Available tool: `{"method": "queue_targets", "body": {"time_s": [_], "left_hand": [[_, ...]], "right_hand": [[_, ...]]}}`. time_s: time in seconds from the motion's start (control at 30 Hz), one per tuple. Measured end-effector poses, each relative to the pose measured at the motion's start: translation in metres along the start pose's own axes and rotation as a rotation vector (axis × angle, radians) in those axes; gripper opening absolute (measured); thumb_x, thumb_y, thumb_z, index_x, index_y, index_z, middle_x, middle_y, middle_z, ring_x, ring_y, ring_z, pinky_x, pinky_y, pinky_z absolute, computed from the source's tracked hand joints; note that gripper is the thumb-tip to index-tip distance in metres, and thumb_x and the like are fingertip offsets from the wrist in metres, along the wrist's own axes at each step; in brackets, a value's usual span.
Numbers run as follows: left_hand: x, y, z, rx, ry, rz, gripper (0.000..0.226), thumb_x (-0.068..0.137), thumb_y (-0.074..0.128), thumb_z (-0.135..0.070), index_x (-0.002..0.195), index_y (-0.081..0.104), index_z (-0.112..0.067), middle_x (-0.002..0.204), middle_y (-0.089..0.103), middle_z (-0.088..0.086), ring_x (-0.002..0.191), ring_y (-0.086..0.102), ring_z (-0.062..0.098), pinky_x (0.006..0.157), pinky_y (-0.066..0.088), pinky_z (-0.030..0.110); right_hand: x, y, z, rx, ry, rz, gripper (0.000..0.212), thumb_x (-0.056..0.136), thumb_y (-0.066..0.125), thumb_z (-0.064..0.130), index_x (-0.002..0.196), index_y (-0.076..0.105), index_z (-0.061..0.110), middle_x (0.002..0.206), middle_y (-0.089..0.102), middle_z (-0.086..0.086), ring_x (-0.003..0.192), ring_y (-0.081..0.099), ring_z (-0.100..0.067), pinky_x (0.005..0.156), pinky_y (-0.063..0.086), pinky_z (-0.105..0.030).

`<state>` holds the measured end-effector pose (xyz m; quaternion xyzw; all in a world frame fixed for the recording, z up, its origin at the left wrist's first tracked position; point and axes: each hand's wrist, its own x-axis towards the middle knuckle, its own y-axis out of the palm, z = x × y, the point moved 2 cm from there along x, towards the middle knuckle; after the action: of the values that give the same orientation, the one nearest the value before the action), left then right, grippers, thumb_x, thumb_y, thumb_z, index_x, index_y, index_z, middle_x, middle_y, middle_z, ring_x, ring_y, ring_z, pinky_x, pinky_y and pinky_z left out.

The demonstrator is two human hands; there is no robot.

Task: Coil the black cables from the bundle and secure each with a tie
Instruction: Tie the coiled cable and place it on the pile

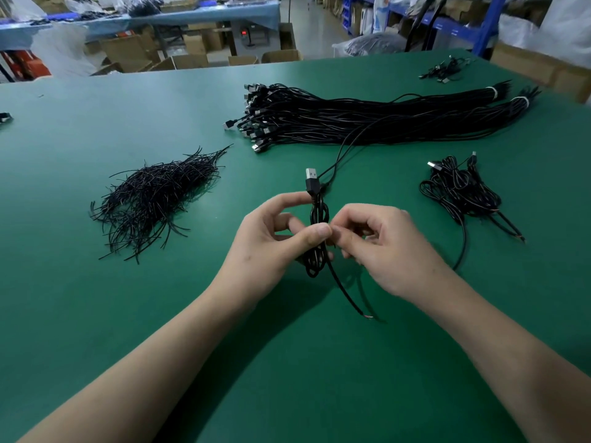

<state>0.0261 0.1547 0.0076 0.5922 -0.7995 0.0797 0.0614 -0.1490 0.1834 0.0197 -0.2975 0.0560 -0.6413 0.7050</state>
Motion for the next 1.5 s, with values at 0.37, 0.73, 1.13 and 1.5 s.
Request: {"method": "queue_targets", "body": {"time_s": [0.37, 0.73, 1.13, 1.5], "left_hand": [[-0.002, -0.006, -0.003, 0.315, 0.248, 0.154, 0.051, 0.094, 0.064, 0.004, 0.135, 0.057, -0.025, 0.106, 0.071, -0.007, 0.085, 0.075, 0.01, 0.082, 0.054, 0.019], [0.002, -0.014, -0.016, 0.759, 0.674, -0.079, 0.024, 0.085, 0.075, -0.034, 0.093, 0.081, -0.012, 0.082, 0.071, -0.001, 0.073, 0.064, 0.015, 0.067, 0.048, 0.026], [0.001, -0.002, -0.002, -0.087, -0.054, 0.107, 0.033, 0.083, 0.077, -0.033, 0.111, 0.07, -0.017, 0.078, 0.07, 0.02, 0.074, 0.068, 0.018, 0.069, 0.055, 0.028], [0.001, -0.01, -0.007, 0.19, 0.233, 0.153, 0.036, 0.099, 0.06, -0.007, 0.129, 0.067, -0.024, 0.099, 0.077, 0.005, 0.091, 0.073, 0.021, 0.085, 0.056, 0.029]], "right_hand": [[0.001, -0.005, -0.009, 0.142, 0.149, -0.083, 0.019, 0.098, 0.064, 0.024, 0.08, 0.069, 0.021, 0.06, 0.058, 0.006, 0.056, 0.049, -0.011, 0.055, 0.043, -0.035], [-0.001, 0.005, -0.002, 0.19, 0.067, -0.02, 0.02, 0.098, 0.065, 0.018, 0.079, 0.068, 0.021, 0.061, 0.055, 0.004, 0.057, 0.045, -0.008, 0.053, 0.033, -0.024], [-0.01, 0.003, 0.014, -0.461, -0.44, -0.212, 0.016, 0.096, 0.063, 0.01, 0.082, 0.063, 0.004, 0.073, 0.056, -0.001, 0.066, 0.05, -0.02, 0.062, 0.042, -0.032], [-0.002, -0.002, -0.002, 0.09, -0.023, -0.113, 0.019, 0.099, 0.064, 0.021, 0.08, 0.065, 0.02, 0.062, 0.057, 0.004, 0.055, 0.045, -0.003, 0.054, 0.036, -0.019]]}}
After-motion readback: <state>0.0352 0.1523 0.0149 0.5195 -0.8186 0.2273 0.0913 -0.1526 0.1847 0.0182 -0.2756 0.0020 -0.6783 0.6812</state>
